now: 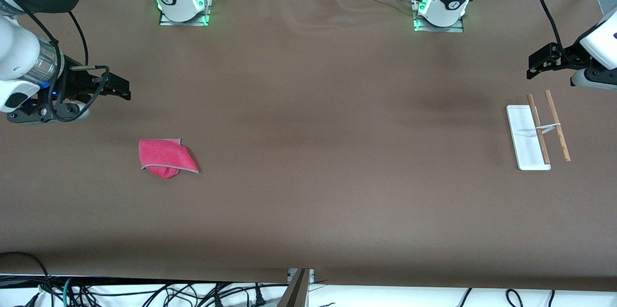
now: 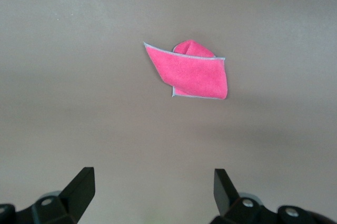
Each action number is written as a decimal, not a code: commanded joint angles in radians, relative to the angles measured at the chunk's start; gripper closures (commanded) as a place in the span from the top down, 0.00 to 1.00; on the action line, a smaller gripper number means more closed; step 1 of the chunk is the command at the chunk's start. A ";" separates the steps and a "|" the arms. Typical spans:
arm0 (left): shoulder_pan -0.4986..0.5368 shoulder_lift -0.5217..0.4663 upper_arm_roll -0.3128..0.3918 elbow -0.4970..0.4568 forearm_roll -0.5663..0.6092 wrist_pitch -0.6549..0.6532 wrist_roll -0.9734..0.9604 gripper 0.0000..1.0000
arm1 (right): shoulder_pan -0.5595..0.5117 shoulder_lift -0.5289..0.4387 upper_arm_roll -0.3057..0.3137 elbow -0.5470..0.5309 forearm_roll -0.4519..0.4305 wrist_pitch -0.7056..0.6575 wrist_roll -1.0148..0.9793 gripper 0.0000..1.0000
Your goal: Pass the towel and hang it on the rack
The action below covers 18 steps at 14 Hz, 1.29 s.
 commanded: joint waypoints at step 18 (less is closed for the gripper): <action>0.002 0.001 -0.002 0.016 0.019 -0.017 -0.005 1.00 | -0.023 -0.053 0.019 -0.012 -0.058 -0.012 0.008 1.00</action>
